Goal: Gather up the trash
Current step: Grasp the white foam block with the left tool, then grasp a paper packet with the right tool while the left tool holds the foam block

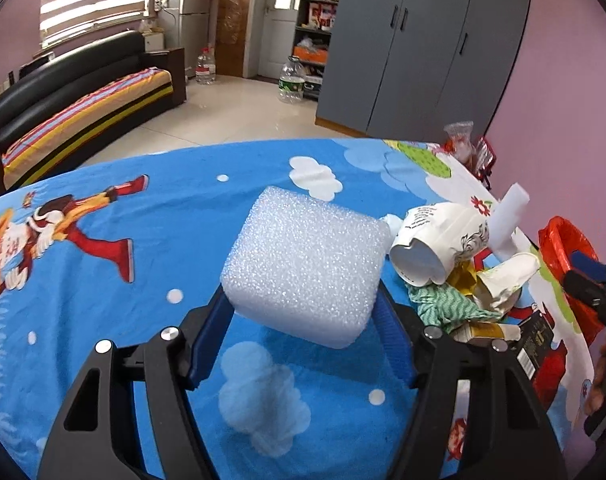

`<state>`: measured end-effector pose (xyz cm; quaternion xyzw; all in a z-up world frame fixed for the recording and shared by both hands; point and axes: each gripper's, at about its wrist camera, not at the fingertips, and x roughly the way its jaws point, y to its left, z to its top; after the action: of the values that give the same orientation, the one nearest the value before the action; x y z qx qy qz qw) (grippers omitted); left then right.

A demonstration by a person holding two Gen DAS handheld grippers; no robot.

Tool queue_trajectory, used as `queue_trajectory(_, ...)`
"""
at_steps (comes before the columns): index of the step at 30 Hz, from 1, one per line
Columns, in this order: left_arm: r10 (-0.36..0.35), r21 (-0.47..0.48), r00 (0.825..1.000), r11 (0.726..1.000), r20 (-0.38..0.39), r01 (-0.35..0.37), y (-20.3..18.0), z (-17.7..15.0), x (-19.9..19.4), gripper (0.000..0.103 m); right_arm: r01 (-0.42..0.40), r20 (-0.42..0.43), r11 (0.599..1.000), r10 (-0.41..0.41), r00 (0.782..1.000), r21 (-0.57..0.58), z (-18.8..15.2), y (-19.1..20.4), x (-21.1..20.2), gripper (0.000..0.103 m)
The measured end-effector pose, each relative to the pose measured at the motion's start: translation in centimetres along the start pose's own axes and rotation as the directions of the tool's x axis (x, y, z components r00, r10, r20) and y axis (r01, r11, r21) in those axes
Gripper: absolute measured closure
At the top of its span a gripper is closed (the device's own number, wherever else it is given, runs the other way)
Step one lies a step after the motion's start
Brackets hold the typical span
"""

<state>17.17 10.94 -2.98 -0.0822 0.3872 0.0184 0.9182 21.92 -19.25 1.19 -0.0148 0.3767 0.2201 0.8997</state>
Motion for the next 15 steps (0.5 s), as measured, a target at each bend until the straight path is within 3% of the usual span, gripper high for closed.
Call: queue_trajectory(15, -0.022, -0.085, 0.998, 0.996, 0.066, 0.028, 1.1, -0.7, -3.9, 0.037, 0.028, -0.159, 0.996, -0.041, 0.987, -0.083, 0.8, 3.4, 5.0, 0.017)
